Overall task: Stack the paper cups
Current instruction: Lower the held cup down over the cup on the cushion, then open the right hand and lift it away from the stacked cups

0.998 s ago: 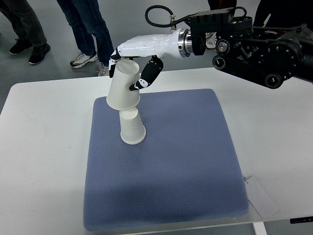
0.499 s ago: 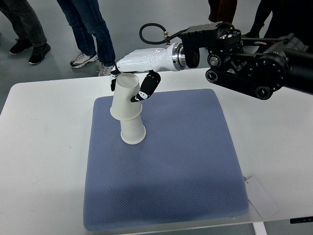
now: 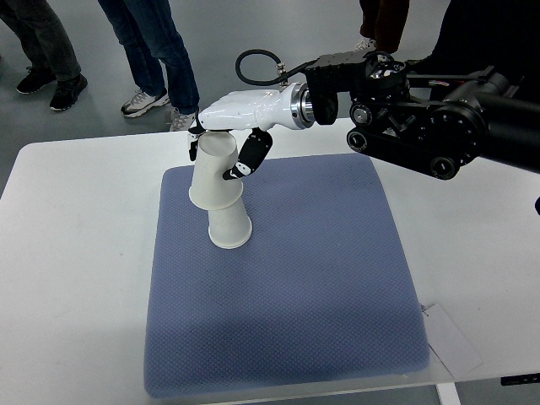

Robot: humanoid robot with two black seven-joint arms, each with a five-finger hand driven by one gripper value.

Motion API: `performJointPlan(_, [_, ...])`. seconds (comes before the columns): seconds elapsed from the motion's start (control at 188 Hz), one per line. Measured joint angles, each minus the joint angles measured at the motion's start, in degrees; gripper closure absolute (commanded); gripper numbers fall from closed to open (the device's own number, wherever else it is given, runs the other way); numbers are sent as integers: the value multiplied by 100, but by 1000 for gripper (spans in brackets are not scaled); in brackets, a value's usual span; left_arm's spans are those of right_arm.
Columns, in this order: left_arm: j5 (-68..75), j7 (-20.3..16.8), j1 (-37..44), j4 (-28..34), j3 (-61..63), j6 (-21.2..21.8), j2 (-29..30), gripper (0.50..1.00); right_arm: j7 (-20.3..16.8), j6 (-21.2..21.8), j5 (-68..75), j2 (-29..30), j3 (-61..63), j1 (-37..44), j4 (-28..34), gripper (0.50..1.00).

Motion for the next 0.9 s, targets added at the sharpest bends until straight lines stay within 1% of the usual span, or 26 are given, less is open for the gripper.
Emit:
performJointPlan(0.345, [0,0,-1,0,0,0,0,500,0,-22,-196,22,-80,-43,-29,1000])
performJointPlan(0.547, [0,0,-1,0,0,0,0,500,0,-231,-216,83,-232,-133,-64,1000])
performJointPlan(0.552, [0,0,-1,0,0,0,0,500,0,-242,-216,86,-238,-139,-66,969])
performJointPlan(0.558, [0,0,-1,0,0,0,0,500,0,-248,-216,88,-241,-143,-66,969])
performJointPlan(0.563, [0,0,-1,0,0,0,0,500,0,-253,-216,89,-244,-146,-67,939])
performJointPlan(0.568, [0,0,-1,0,0,0,0,500,0,-258,-216,91,-246,-150,-68,938])
performJointPlan(0.574, [0,0,-1,0,0,0,0,500,0,-263,-216,92,-248,-153,-70,908])
performJointPlan(0.579, [0,0,-1,0,0,0,0,500,0,-268,-216,93,-250,-157,-71,908])
performJointPlan(0.584, [0,0,-1,0,0,0,0,500,0,-273,-216,94,-252,-160,-72,885])
performJointPlan(0.589, [0,0,-1,0,0,0,0,500,0,-277,-216,96,-254,-164,-74,885])
performJointPlan(0.595, [0,0,-1,0,0,0,0,500,0,-282,-216,97,-256,-167,-75,861])
performJointPlan(0.6, [0,0,-1,0,0,0,0,500,0,-286,-216,98,-257,-171,-77,861])
performJointPlan(0.605, [0,0,0,0,0,0,0,500,0,-291,-216,99,-259,-174,-78,838])
performJointPlan(0.611, [0,0,0,0,0,0,0,500,0,-295,-216,100,-260,-177,-79,838])
performJointPlan(0.616, [0,0,0,0,0,0,0,500,0,-300,-216,102,-261,-180,-81,816])
performJointPlan(0.621, [0,0,0,0,0,0,0,500,0,-304,-215,103,-262,-184,-82,816])
performJointPlan(0.627, [0,0,0,0,0,0,0,500,0,-308,-215,105,-263,-187,-83,797])
performJointPlan(0.632, [0,0,0,0,0,0,0,500,0,-313,-215,107,-263,-190,-84,797])
performJointPlan(0.637, [0,0,0,0,0,0,0,500,0,-318,-215,109,-264,-194,-85,775])
performJointPlan(0.653, [0,0,0,0,0,0,0,500,0,-335,-215,118,-266,-208,-87,754])
performJointPlan(0.659, [0,0,0,0,0,0,0,500,0,-340,-214,120,-267,-212,-87,734])
performJointPlan(0.664, [0,0,0,0,0,0,0,500,0,-344,-214,123,-267,-215,-87,734])
performJointPlan(0.669, [0,0,0,0,0,0,0,500,0,-348,-214,126,-267,-219,-88,718])
performJointPlan(0.701, [0,0,1,0,0,0,0,500,0,-370,-213,140,-269,-239,-88,673])
performJointPlan(0.802, [0,0,0,0,0,0,0,500,0,-399,-207,166,-269,-292,-91,601])
performJointPlan(0.898, [0,0,0,0,0,0,0,500,5,-367,-204,167,-272,-307,-92,587])
